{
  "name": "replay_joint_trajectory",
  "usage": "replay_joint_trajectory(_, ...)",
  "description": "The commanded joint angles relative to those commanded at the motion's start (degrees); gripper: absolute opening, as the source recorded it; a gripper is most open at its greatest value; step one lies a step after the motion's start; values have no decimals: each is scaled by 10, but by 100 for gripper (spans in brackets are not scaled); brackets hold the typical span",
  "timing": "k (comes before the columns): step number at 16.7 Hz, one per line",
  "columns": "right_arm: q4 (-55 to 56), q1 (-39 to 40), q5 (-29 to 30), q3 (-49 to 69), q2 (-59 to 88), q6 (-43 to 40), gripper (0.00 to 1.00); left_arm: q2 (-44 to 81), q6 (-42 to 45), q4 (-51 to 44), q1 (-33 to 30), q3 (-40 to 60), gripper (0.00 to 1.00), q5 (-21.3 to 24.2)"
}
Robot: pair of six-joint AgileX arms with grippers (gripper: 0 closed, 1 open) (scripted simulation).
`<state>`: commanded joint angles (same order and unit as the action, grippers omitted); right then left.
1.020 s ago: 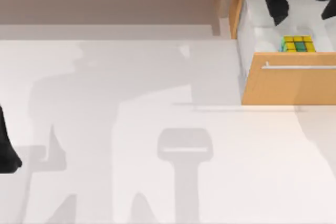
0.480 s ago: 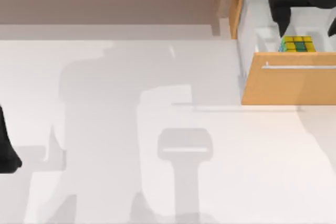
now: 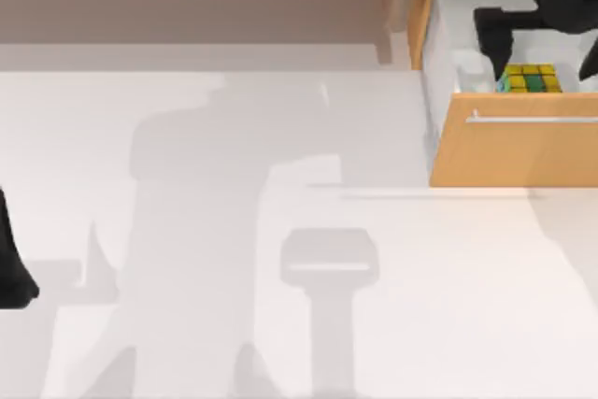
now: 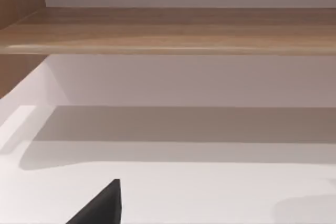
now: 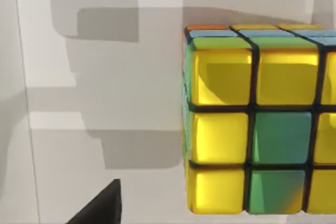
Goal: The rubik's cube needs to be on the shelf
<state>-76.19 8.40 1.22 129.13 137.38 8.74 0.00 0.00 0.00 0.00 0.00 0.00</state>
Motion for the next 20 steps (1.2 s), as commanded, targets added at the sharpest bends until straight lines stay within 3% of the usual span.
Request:
replay_joint_trajectory(4, 37, -2, 0, -43, -7, -2, 100, 0, 0, 0, 0, 0, 100, 0)
replay_joint_trajectory(14, 65, -8, -1, -25, 39, -8, 100, 0, 0, 0, 0, 0, 100, 0)
replay_joint_trajectory(20, 65, -8, -1, -25, 39, -8, 55, 0, 0, 0, 0, 0, 100, 0)
